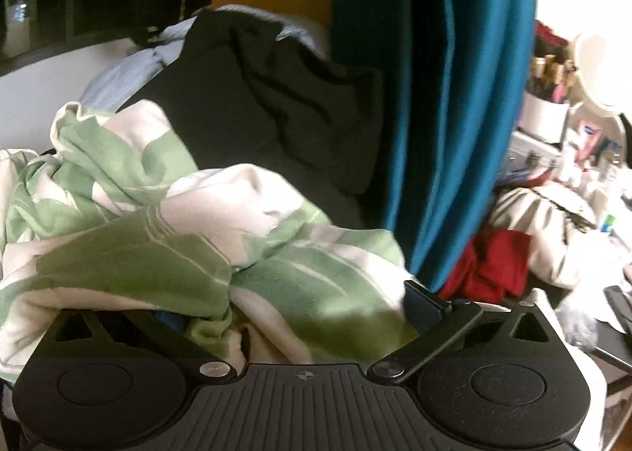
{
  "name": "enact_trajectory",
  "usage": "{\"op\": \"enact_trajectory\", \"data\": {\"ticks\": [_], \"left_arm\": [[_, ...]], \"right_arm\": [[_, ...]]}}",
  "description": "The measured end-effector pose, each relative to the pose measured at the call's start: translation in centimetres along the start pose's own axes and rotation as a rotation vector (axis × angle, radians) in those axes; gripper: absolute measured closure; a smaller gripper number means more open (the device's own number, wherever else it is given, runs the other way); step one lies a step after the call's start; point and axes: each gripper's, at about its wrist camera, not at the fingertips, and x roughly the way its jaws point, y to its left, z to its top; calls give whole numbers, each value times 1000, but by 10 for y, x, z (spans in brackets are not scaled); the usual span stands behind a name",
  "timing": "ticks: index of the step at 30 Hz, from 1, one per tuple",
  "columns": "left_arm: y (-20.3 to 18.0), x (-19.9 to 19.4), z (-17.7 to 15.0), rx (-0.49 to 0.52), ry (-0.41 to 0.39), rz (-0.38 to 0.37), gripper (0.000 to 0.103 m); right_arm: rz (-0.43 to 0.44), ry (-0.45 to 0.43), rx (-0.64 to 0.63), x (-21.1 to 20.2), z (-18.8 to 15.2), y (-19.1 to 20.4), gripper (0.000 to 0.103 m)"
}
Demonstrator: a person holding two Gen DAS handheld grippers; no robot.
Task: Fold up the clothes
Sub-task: 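Carry the shirt with both grippers across the room toward the patterned table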
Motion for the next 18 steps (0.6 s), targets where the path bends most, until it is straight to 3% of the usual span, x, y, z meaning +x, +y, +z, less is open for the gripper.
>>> {"op": "enact_trajectory", "data": {"ticks": [1, 3, 6, 11, 13, 15, 18], "left_arm": [[2, 0, -1, -14, -1, -7, 75], [2, 0, -1, -25, -1, -18, 75], [-1, -2, -3, -13, 1, -30, 78], [-5, -1, -7, -38, -16, -53, 85], [-15, -6, -9, -10, -39, -50, 88], [-28, -15, -10, 17, -66, -63, 89], [-44, -27, -13, 46, -105, -96, 89]], "right_arm": [[46, 12, 17, -1, 0, 1, 1], [150, 37, 55, -4, 1, 5, 30], [250, 39, 28, -13, 0, 24, 35], [278, 64, 55, -5, -6, 32, 37], [264, 63, 42, -6, -5, 37, 46], [263, 49, 26, -14, -4, 45, 75], [280, 0, 18, -29, -3, 51, 85]]}}
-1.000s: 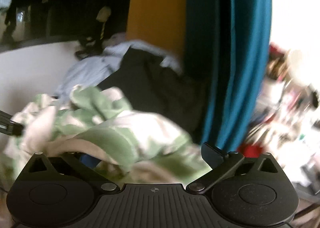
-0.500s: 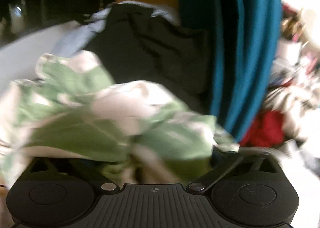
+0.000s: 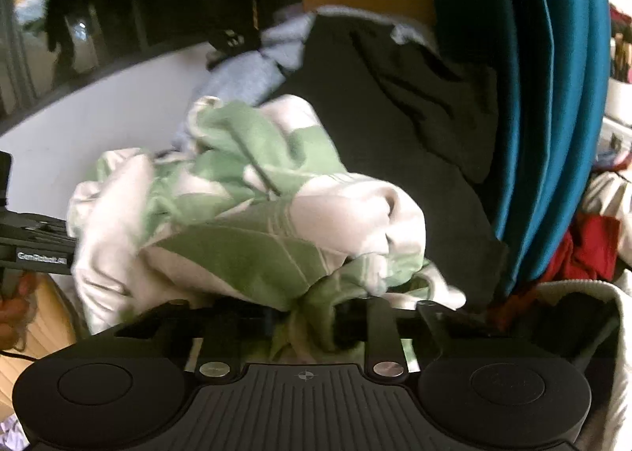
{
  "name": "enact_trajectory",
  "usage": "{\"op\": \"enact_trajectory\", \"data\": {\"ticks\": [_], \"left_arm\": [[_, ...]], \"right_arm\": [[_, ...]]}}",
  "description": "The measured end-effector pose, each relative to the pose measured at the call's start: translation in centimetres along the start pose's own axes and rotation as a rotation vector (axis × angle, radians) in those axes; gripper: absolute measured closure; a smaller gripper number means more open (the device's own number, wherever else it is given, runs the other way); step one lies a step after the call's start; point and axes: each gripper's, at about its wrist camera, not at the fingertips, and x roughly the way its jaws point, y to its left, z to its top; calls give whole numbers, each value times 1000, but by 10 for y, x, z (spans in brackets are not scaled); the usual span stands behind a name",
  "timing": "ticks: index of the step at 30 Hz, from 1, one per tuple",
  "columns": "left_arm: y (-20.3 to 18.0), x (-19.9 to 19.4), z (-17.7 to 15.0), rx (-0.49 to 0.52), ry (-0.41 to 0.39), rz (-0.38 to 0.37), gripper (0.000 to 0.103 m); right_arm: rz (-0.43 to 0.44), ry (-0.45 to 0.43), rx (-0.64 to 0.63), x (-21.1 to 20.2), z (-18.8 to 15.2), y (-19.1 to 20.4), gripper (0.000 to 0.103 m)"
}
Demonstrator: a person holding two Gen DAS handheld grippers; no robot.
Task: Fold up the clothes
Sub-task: 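Carry the shirt with both grippers across the room toward the patterned table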
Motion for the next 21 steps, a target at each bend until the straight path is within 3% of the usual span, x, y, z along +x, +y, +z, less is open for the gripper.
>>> {"op": "enact_trajectory", "data": {"ticks": [4, 8, 14, 21], "left_arm": [[-25, -12, 1, 35, -60, -41, 90], [-39, -32, 8, 7, -144, -88, 90], [-78, -53, 23, 91, -250, -109, 90], [-127, -57, 17, 163, -248, -170, 90]], "right_arm": [[43, -92, -35, -26, 2, 19, 87], [24, -207, -48, -56, 9, 26, 87], [-34, -346, -81, -108, 17, 34, 87], [-115, -378, -74, -162, 1, 27, 87]]}}
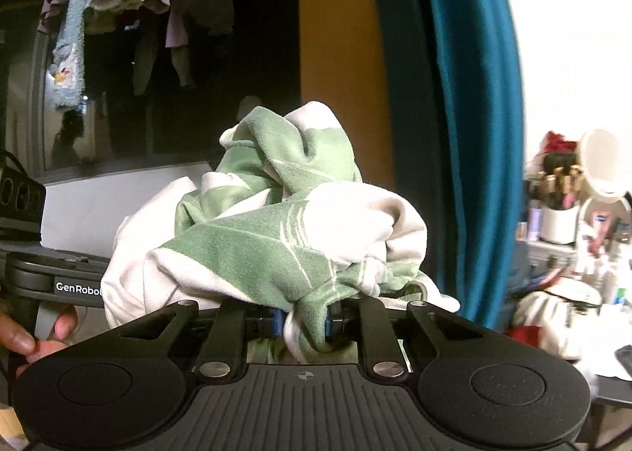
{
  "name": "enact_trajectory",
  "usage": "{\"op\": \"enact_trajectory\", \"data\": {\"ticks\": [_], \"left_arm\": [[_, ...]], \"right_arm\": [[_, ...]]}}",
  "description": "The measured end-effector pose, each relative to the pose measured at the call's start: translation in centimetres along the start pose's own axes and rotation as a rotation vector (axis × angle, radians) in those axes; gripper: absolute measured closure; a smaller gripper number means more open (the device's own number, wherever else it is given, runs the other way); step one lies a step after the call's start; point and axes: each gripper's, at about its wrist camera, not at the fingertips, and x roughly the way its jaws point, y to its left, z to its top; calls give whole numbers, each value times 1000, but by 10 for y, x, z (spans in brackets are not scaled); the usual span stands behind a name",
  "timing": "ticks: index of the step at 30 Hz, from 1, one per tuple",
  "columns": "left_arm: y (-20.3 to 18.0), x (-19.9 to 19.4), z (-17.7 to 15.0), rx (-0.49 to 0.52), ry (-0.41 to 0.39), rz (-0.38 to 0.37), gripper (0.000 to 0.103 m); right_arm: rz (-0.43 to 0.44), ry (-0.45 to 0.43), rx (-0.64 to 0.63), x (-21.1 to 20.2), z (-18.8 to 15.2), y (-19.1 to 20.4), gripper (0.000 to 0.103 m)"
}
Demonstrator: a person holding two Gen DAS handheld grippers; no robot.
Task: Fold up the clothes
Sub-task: 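Carry the shirt with both grippers across the room toward the patterned table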
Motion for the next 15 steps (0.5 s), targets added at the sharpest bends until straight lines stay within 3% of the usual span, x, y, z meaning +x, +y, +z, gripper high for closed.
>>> {"op": "enact_trajectory", "data": {"ticks": [8, 15], "left_arm": [[-91, 16, -19, 45, 42, -58, 90], [-241, 47, -50, 106, 81, -142, 90]], "right_arm": [[-63, -20, 32, -95, -23, -30, 87], [-153, -59, 60, -240, -60, -89, 87]]}}
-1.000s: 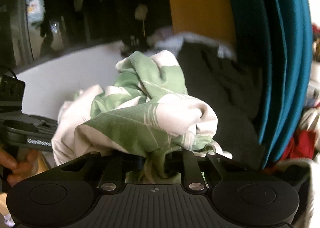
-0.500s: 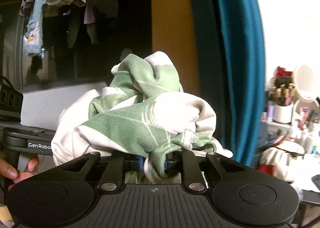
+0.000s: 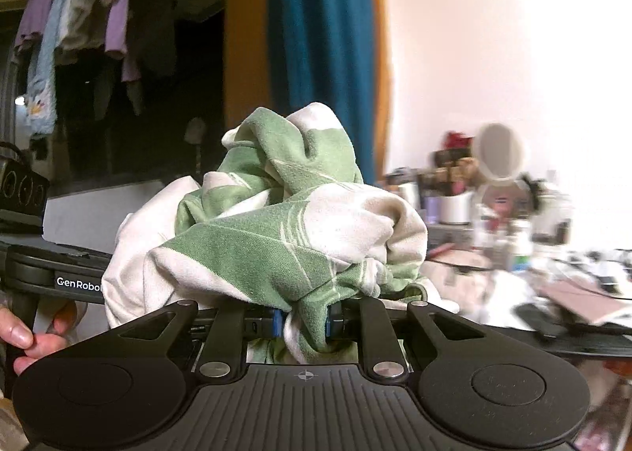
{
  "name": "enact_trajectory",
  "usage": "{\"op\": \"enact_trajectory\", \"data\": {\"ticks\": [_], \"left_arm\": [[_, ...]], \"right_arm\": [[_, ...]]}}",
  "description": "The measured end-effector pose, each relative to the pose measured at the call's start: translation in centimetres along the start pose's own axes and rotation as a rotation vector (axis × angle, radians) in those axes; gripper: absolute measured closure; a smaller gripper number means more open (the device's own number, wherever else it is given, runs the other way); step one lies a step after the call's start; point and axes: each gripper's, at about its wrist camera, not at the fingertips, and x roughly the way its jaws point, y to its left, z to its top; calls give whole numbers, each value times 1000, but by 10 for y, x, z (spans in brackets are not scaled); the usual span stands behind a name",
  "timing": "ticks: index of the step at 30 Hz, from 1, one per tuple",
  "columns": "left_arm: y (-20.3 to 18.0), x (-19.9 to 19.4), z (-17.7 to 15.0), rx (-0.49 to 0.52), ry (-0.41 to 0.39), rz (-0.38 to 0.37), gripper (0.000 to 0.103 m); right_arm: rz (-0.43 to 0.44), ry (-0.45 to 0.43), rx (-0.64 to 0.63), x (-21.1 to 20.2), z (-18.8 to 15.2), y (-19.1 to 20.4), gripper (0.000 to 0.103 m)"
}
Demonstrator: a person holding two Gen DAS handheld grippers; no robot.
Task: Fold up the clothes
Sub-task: 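Carry the shirt with both grippers across the room toward the patterned table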
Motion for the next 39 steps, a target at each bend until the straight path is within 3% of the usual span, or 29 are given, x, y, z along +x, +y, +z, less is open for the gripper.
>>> {"op": "enact_trajectory", "data": {"ticks": [5, 11, 15, 20, 23, 29, 32, 39], "left_arm": [[-122, 57, -7, 21, 49, -85, 90], [-236, 130, -15, 72, 119, -258, 90], [-289, 163, -31, 92, 153, -371, 90], [-339, 204, -47, 101, 196, -495, 90], [-351, 237, -51, 77, 222, -533, 90], [-370, 315, -51, 61, 279, -543, 90], [-380, 366, -38, 77, 281, -526, 90], [-382, 513, 15, 68, 298, -489, 90]], "right_arm": [[-86, -29, 47, -110, -15, -71, 86], [-286, -16, 96, -227, -32, -150, 86], [-420, 6, 109, -287, -41, -183, 85], [-559, 31, 141, -332, -52, -217, 85], [-618, 54, 162, -347, -57, -242, 85], [-634, 114, 170, -341, -61, -318, 85], [-632, 116, 168, -321, -65, -364, 85], [-615, 117, 181, -248, -55, -522, 85]]}}
